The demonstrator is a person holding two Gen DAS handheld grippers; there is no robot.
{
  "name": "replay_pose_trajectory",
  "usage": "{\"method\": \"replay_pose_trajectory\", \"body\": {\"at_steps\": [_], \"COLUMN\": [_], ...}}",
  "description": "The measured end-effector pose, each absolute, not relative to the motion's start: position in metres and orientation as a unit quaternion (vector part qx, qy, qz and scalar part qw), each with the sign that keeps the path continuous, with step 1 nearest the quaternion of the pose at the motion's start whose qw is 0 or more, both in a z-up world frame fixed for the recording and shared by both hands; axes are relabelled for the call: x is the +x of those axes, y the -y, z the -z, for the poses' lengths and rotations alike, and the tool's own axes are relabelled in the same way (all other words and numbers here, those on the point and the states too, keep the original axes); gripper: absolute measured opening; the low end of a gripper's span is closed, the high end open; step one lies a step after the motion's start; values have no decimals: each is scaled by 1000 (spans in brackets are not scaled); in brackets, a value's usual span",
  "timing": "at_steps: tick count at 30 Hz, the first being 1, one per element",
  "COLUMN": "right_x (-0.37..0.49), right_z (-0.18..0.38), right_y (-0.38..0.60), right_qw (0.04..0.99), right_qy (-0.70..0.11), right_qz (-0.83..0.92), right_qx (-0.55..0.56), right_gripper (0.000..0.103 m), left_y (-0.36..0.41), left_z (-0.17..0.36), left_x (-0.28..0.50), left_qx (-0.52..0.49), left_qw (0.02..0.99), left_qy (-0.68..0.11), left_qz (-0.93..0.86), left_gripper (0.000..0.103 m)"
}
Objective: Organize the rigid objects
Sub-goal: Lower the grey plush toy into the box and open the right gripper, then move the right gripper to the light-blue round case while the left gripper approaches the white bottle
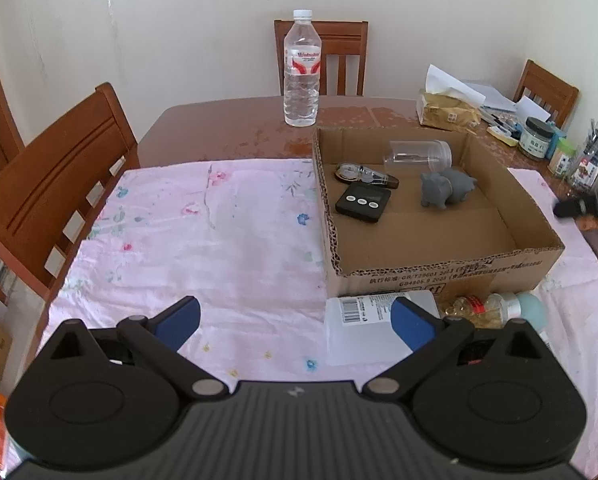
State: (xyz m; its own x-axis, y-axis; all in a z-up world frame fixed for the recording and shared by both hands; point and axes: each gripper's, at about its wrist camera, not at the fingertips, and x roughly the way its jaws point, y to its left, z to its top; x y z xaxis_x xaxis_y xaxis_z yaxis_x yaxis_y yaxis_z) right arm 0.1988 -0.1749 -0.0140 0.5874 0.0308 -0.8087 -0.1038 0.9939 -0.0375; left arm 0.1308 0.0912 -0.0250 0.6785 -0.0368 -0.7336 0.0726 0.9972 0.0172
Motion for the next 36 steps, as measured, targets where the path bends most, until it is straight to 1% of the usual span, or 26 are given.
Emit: {"method": "replay_pose_trajectory", "body": {"at_steps": [7,14,23,31,36], "right_x": [195,200,206,198,191], "right_z": [67,108,129,131,132], "right_y": [193,197,189,193,202], "right_qw": [850,828,826,821,828], "right_qy": [-527,-559,-562,-570,-561], "right_qz": [-21,-1,1,19,11], "right_qx": [3,51,52,-2,-10], "right_gripper": [103,103,103,103,103], "left_y": [-90,-90,-94,-91,-86], "left_z": [28,29,34,35,41], "left_x": [130,125,122,123,128], "left_qx": [20,18,18,21,22], "left_qw": [914,912,907,906,903], "left_qy": [-404,-408,-420,-422,-427], "left_qz": [35,35,29,33,38], "left_gripper": [101,101,101,101,101]}}
